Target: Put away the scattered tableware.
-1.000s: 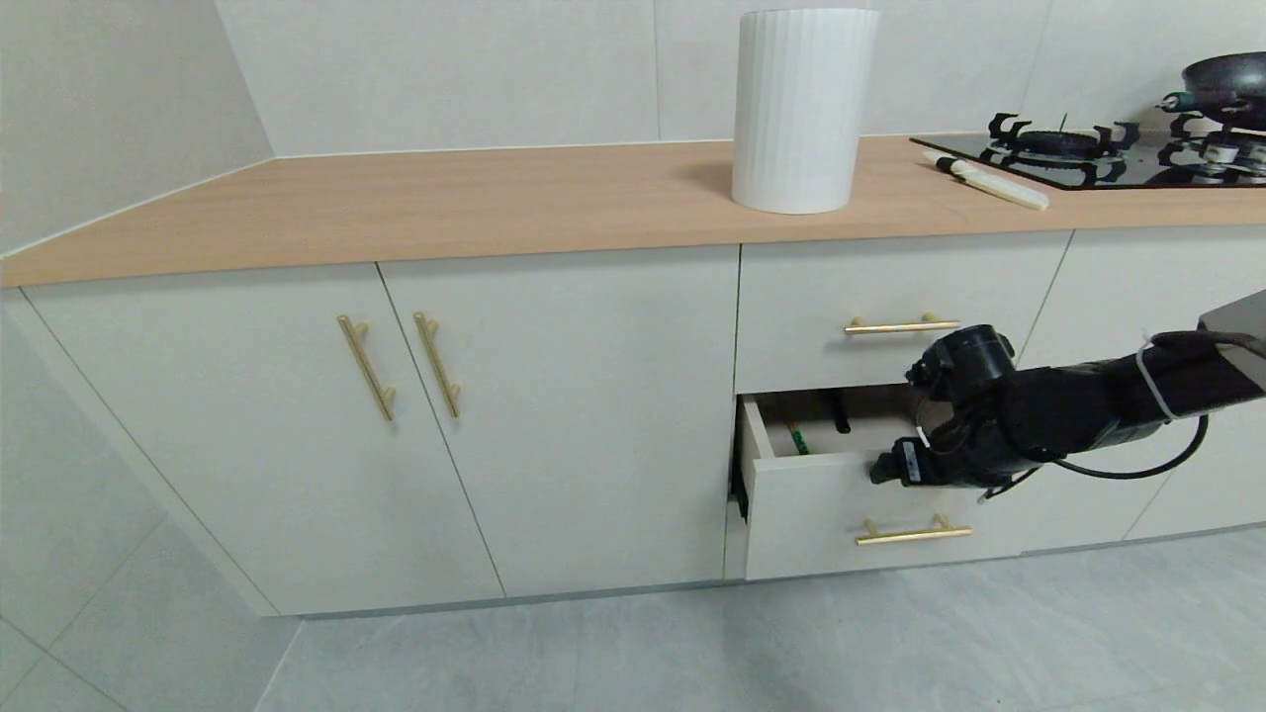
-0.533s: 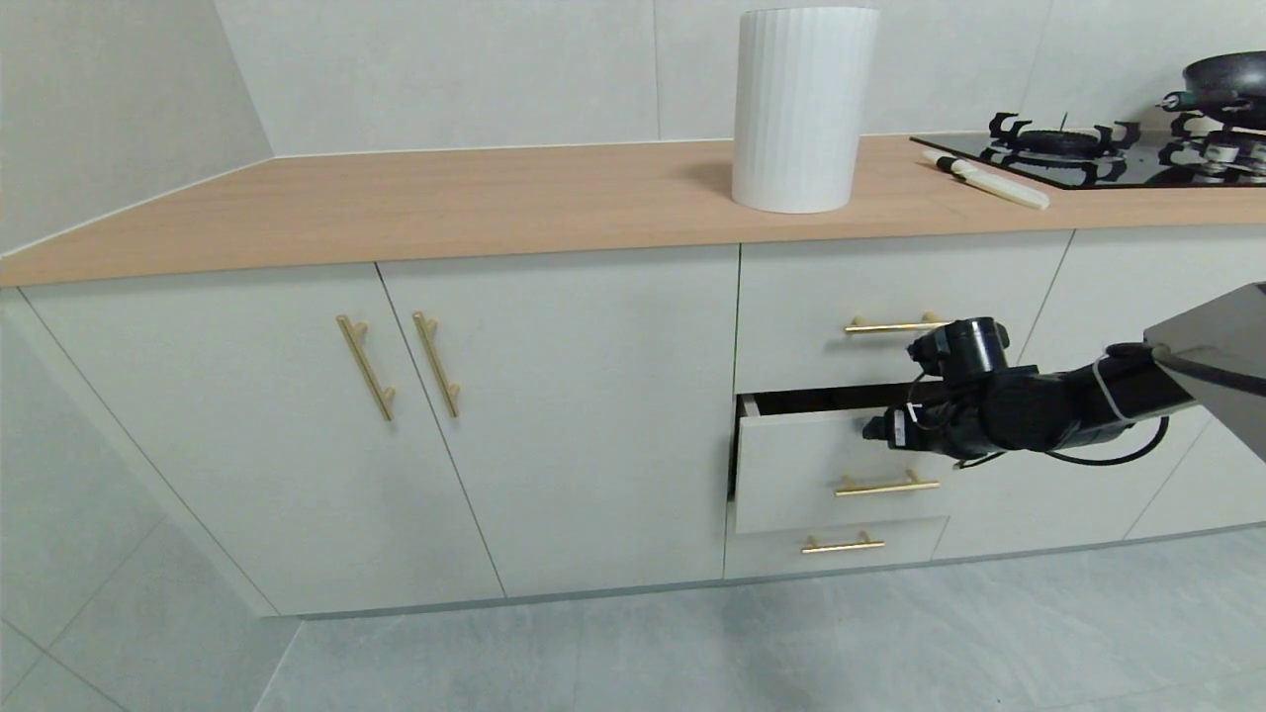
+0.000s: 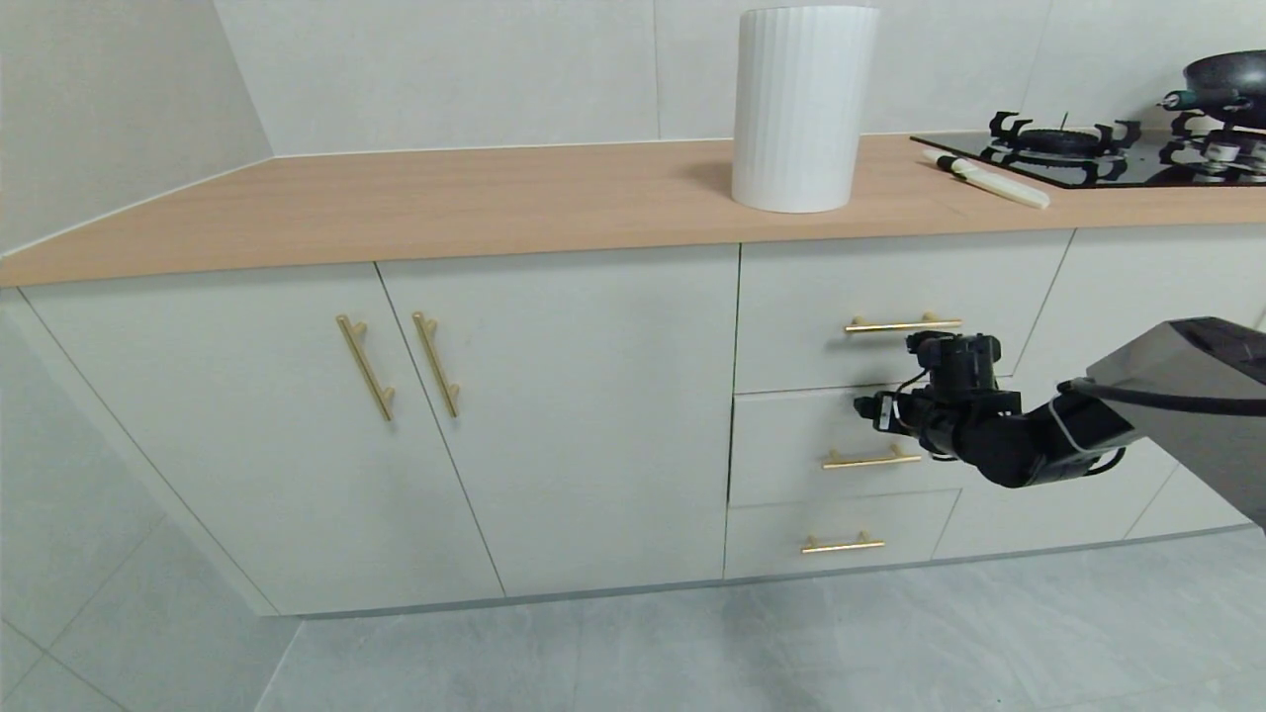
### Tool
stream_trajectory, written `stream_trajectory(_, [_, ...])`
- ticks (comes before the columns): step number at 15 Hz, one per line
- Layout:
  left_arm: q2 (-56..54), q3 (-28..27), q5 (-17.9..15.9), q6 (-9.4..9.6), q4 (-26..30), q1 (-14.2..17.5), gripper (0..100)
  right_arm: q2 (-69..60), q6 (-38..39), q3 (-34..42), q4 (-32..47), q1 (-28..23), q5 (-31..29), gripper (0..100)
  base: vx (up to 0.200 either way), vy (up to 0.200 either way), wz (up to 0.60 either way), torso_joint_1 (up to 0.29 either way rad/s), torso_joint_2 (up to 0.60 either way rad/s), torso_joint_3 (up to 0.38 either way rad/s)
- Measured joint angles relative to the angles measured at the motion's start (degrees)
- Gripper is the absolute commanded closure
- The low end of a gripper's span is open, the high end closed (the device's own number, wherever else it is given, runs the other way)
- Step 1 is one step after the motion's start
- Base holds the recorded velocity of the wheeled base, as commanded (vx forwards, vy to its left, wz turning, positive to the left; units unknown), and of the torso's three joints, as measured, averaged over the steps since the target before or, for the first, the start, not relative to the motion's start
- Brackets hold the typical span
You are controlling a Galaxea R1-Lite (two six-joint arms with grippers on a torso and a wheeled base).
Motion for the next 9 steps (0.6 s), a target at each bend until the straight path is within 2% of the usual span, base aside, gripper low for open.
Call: stream_trajectory(9, [0.0, 0.0, 0.0, 0.0, 0.0, 0.0, 0, -0.24, 0.3, 2.22, -4.62, 0.11, -0.27, 0, 0.0, 0.0, 0.0, 0.0, 0.0, 0.0])
